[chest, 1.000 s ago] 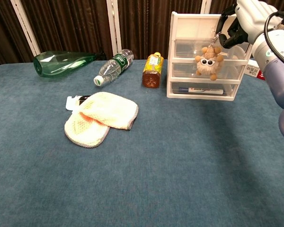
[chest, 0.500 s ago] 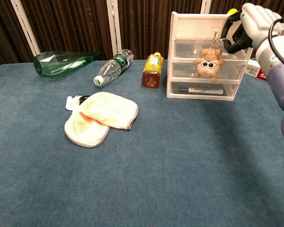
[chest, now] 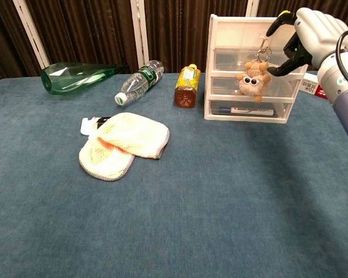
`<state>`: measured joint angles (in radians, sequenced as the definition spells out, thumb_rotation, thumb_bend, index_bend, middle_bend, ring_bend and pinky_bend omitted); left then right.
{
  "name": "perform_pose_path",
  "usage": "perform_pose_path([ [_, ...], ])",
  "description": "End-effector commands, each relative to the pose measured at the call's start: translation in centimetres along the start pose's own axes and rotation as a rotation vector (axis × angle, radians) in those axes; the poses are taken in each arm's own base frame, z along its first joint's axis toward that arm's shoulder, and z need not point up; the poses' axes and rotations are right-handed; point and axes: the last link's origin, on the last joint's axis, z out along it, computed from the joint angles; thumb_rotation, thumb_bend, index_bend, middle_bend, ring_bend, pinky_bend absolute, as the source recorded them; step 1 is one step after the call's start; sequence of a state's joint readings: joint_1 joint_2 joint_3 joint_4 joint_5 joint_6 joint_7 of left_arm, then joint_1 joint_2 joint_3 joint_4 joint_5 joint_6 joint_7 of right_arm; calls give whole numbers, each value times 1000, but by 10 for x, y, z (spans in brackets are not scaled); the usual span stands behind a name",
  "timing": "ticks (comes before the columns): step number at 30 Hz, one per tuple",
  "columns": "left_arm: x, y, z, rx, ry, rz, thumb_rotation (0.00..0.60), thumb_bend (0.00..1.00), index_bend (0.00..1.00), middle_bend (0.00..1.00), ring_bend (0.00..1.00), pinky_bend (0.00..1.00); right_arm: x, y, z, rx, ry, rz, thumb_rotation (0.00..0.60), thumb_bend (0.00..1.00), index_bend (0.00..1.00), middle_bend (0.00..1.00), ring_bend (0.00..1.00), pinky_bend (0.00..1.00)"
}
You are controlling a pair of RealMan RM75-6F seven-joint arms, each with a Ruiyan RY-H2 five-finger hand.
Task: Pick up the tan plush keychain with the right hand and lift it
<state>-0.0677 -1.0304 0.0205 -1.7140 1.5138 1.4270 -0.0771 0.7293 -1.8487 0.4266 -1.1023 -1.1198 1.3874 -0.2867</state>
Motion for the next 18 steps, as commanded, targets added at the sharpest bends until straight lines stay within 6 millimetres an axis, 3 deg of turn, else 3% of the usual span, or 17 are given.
perform_pose_path([
  [1, 0, 0, 0, 0, 3, 0, 475, 58, 0, 0, 0, 0, 5, 3, -3, 8, 13, -7, 600, 157, 63, 1000, 977, 1000],
  [7, 1, -1, -1, 2, 4, -2, 472, 58, 0, 0, 0, 0, 20, 12, -15, 33, 29, -13, 600, 155, 61, 1000, 960, 986],
  [13, 1, 0, -3, -1, 7, -1, 474, 58, 0, 0, 0, 0, 41, 29, -34, 55, 44, -20, 600, 149, 43, 997, 866, 900],
  [15, 2, 0, -3, -3, 9, 0, 473, 58, 0, 0, 0, 0, 48, 35, -41, 63, 44, -26, 600, 145, 33, 959, 797, 845],
  [18, 2, 1, -3, -11, 16, 6, 475, 59, 0, 0, 0, 0, 60, 49, -59, 80, 18, -41, 600, 135, 19, 826, 656, 731],
])
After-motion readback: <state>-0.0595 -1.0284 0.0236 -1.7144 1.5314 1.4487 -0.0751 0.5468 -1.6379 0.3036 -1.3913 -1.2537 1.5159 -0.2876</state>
